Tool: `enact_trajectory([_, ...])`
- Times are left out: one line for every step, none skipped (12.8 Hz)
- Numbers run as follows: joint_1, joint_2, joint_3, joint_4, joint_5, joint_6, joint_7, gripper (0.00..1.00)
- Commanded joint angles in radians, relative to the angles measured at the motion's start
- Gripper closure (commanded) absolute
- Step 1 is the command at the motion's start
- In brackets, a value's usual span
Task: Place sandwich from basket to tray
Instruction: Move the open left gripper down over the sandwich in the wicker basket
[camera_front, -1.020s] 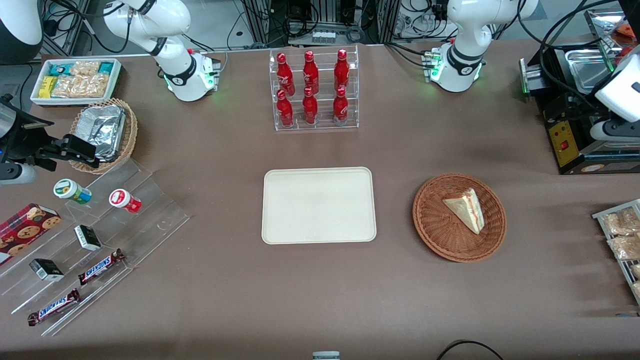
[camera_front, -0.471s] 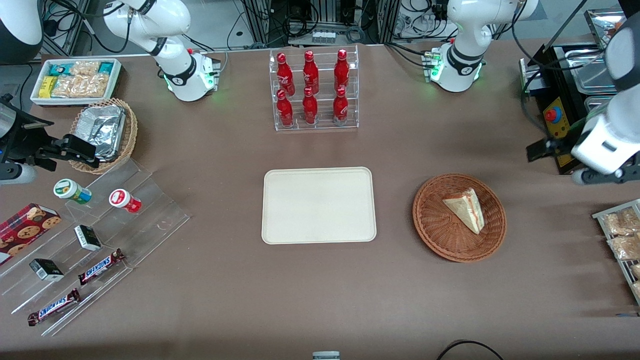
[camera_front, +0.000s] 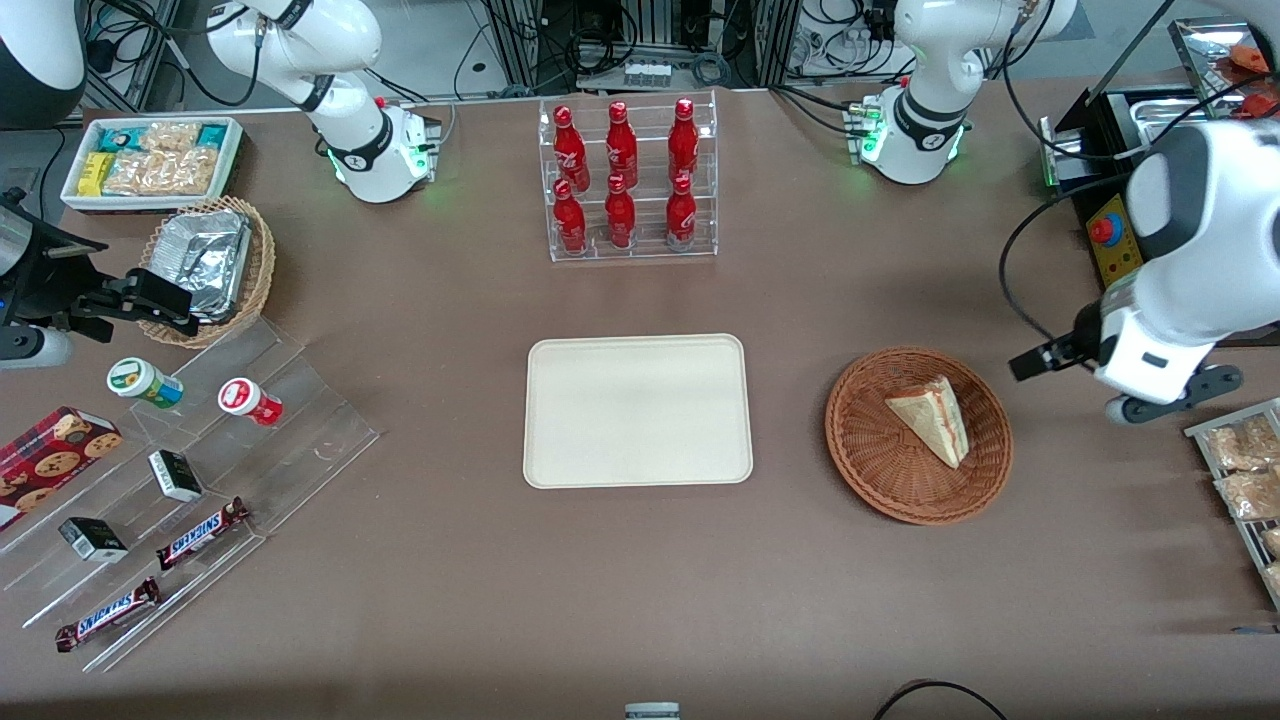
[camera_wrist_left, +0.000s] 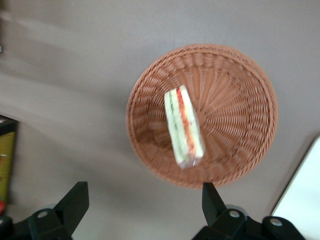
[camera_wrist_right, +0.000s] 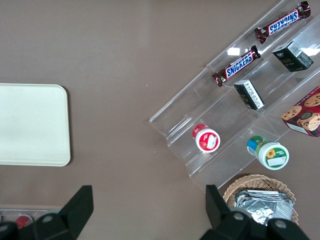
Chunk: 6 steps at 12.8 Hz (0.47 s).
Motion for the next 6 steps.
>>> enact_trajectory([-0.031, -0.001, 0.005, -0.127, -0.012, 0.176, -0.137, 0.00])
enact_trajectory([-0.033, 0.010, 0.005, -0.154, -0.012, 0.227, -0.144, 0.00])
enact_trajectory([-0.038, 0.027, 0.005, -0.172, -0.012, 0.278, -0.162, 0.00])
enact_trajectory([-0.063, 0.057, 0.005, -0.177, -0.007, 0.315, -0.186, 0.00])
enact_trajectory([-0.091, 0.097, 0.006, -0.172, 0.000, 0.339, -0.211, 0.00])
enact_trajectory([-0.099, 0.111, 0.006, -0.180, 0.007, 0.369, -0.234, 0.00])
